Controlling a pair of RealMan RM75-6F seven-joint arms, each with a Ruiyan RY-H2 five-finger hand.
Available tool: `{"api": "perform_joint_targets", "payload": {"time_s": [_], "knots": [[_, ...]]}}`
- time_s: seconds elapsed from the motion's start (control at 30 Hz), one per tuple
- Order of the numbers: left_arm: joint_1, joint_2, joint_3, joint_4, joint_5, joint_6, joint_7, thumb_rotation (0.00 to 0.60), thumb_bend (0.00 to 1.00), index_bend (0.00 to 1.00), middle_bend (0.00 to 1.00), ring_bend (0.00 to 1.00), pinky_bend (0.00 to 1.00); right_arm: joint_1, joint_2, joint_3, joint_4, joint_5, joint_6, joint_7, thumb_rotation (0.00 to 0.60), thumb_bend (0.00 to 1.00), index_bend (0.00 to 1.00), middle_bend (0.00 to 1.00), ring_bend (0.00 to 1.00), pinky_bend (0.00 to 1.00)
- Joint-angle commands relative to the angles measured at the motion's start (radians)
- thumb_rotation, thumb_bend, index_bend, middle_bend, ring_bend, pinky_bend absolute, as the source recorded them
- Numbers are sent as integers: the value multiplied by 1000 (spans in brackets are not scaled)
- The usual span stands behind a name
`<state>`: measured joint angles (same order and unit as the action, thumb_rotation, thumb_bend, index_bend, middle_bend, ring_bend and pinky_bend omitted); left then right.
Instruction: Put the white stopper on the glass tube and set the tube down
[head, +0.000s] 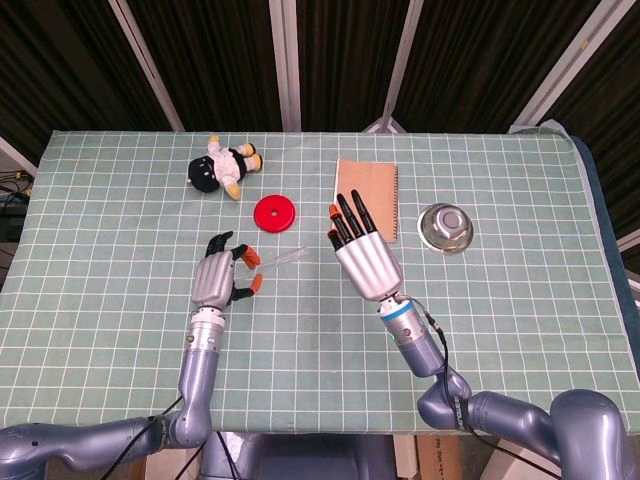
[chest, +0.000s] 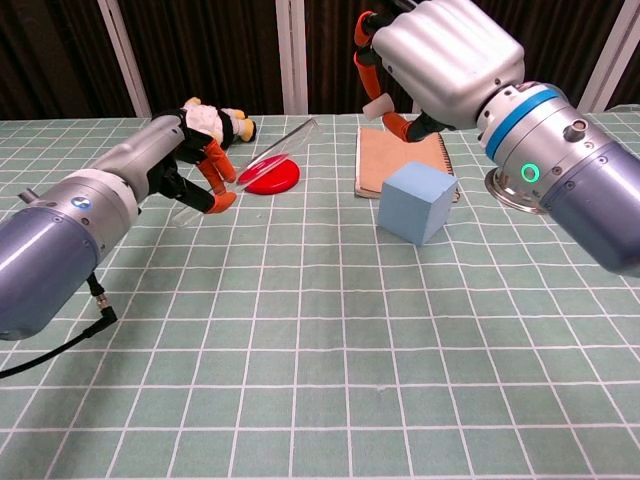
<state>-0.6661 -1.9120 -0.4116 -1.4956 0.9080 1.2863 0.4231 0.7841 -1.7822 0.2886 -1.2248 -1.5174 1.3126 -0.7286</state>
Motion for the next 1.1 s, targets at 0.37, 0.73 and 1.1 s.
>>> {"api": "perform_joint_targets", "payload": {"time_s": [0.37,0.73,1.1], "knots": [[-19,-35,-19,-3,-25,13,5,600,585,566,503,91,0,-3,1,-13,-13,7,7,-5,600,445,561,232,56,0],[-31,-45,-21,-9,-39,14,16,600,585,566,503,92,0,-7,-6,-21,-19,15,12,-7,600,446,561,232,56,0],[-40,-64,-20,3,-47,14,16,600,585,566,503,92,0,1,-14,-22,-18,15,10,-5,600,445,561,232,56,0]]}}
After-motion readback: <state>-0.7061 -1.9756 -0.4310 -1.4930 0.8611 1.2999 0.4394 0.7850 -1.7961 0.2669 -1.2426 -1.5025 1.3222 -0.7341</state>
